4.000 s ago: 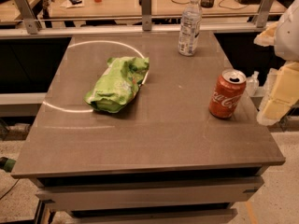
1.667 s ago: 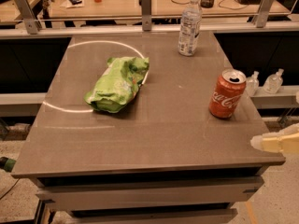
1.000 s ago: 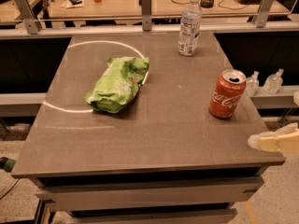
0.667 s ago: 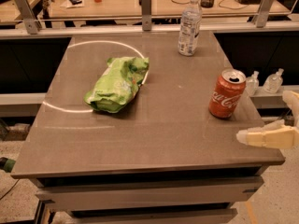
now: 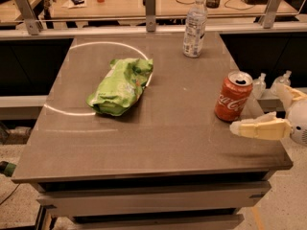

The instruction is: Move coke can near blue plastic bottle

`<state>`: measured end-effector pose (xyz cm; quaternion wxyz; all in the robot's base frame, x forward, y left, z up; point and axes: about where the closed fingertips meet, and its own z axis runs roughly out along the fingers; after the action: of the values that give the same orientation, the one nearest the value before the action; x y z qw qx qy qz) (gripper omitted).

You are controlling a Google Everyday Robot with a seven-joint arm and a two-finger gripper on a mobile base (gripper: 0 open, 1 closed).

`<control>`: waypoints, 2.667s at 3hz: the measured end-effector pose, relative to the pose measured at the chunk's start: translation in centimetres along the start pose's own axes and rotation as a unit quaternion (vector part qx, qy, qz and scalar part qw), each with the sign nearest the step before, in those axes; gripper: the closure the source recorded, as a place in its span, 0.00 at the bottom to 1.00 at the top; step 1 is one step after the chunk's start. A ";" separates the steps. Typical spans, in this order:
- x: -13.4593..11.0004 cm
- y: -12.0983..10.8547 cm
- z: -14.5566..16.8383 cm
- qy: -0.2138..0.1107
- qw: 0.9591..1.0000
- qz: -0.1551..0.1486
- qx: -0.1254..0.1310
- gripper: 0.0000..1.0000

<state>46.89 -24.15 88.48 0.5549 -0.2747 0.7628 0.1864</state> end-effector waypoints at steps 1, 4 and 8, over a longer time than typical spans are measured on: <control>0.6 0.0 1.6 -0.006 1.000 -0.005 -0.017 0.00; -0.8 -0.9 6.2 -0.063 0.996 -0.020 -0.061 0.15; -4.4 -4.8 7.7 -0.075 0.996 -0.039 -0.009 1.00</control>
Offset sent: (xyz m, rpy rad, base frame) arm 0.0446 0.0172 -0.0271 0.0480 -0.0730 0.1040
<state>56.63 -22.43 90.36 0.6153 -0.2946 0.7057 0.1915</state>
